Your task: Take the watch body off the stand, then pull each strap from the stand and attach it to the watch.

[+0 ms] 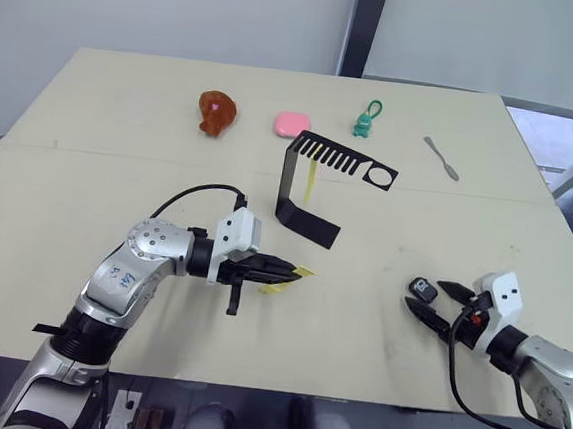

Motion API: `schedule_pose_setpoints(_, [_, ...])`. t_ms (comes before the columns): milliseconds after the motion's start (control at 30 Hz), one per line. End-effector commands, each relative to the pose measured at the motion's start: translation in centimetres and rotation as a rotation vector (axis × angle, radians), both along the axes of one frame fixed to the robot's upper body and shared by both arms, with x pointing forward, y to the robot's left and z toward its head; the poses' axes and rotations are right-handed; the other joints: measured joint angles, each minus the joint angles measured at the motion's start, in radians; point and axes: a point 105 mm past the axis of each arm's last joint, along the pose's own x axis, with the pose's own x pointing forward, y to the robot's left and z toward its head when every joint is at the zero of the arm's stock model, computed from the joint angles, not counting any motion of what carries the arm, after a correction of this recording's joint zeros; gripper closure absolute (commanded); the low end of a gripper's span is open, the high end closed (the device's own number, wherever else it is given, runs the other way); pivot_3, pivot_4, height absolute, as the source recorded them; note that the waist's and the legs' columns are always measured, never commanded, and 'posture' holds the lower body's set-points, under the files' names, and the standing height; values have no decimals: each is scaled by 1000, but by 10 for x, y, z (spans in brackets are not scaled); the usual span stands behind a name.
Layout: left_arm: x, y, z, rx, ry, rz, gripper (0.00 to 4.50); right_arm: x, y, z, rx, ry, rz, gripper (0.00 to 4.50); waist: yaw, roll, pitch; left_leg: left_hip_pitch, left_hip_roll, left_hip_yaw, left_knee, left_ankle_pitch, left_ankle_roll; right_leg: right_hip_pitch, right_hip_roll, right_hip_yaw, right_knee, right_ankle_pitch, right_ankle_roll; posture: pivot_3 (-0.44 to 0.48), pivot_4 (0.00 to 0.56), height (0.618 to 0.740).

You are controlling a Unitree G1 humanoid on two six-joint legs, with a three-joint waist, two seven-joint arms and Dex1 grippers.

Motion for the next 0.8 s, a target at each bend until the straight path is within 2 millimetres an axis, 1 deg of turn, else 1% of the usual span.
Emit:
schedule_pose_setpoints(33, [-2, -1, 12, -7, -53, -11, 4500, -4, 0, 0, -1, 5, 38, 46, 0, 0, 0, 0, 0, 0, 0, 0, 0, 0, 0, 0, 0, 0, 0, 0, 150, 740])
schedule_pose_setpoints(200, [-2, -1, 13, -8, -53, -11, 4500, -3, 3, 0, -29, -6, 56, 46, -1, 0, 0, 0, 0, 0, 0, 0, 0, 0, 0, 0, 0, 0, 0, 0, 150, 740])
schedule_pose_setpoints(400, [-2, -1, 13, -10, -51, -10, 4500, -1, -1, -5, -113, 1, 62, 46, -1, 0, 0, 0, 0, 0, 0, 0, 0, 0, 0, 0, 0, 0, 0, 0, 150, 740])
schedule_pose_setpoints(800, [-2, -2, 13, -13, -50, -9, 4500, -1, 0, -4, -111, 18, 79, 46, 0, 0, 0, 0, 0, 0, 1, 0, 0, 0, 0, 0, 1, 0, 0, 0, 150, 740])
